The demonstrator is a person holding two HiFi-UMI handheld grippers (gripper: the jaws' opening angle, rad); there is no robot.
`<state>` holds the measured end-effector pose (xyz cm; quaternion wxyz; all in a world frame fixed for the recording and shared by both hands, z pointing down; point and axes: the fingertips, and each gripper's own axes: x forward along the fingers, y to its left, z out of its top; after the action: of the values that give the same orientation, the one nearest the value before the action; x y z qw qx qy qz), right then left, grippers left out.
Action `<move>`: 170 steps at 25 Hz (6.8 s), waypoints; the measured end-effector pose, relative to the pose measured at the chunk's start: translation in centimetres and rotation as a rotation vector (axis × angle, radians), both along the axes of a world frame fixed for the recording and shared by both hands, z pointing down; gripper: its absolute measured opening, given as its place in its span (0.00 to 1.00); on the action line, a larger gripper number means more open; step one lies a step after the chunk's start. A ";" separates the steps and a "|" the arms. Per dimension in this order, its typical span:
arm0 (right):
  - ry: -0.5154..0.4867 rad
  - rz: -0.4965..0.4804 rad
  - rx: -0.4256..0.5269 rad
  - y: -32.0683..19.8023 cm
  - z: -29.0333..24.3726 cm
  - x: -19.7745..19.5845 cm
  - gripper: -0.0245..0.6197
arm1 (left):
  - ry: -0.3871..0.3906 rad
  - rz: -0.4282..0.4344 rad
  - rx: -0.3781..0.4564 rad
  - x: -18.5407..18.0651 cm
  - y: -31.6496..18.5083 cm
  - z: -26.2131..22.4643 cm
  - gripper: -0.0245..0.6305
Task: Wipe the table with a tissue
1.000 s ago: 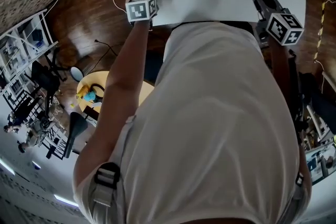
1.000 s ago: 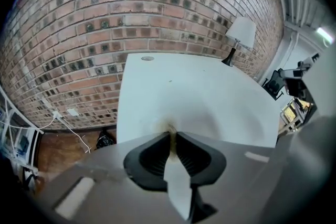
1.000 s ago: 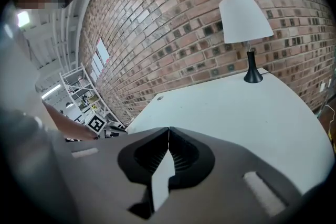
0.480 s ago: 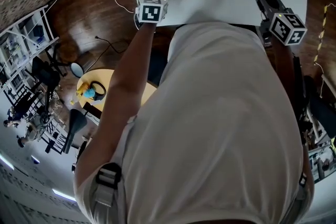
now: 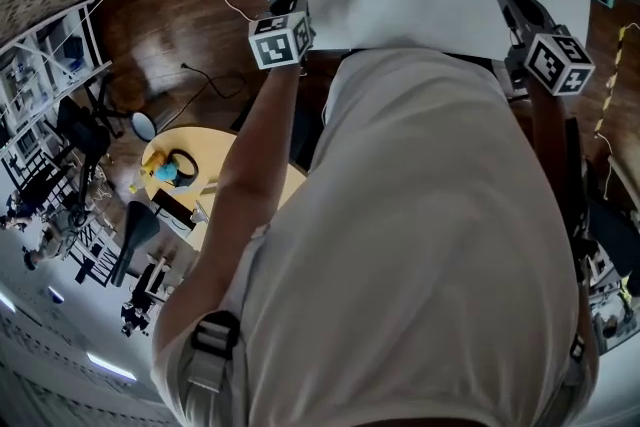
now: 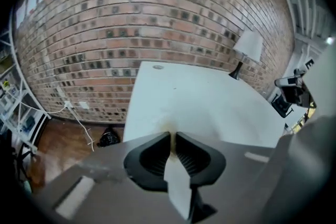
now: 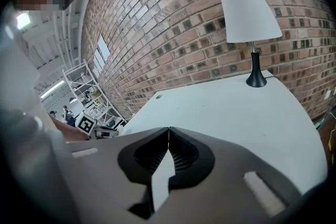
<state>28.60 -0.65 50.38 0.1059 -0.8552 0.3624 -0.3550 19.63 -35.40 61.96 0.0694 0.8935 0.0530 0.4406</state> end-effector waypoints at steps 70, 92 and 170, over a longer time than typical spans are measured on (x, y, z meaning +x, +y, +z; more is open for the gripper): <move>-0.045 0.109 0.042 1.3 0.1 -4.0 0.05 | 0.064 0.122 0.055 10.6 2.2 -1.1 0.11; -0.055 0.241 0.058 8.6 0.4 -4.8 0.05 | -0.076 0.221 0.289 18.2 0.2 0.3 0.10; -0.093 0.133 0.176 7.7 -0.5 0.1 0.05 | -0.022 0.451 0.226 22.0 14.4 0.2 0.10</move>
<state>28.68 7.01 49.86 0.2205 -0.8473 0.3293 -0.3535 41.60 -21.00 62.16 -0.1305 0.8564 0.2003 0.4577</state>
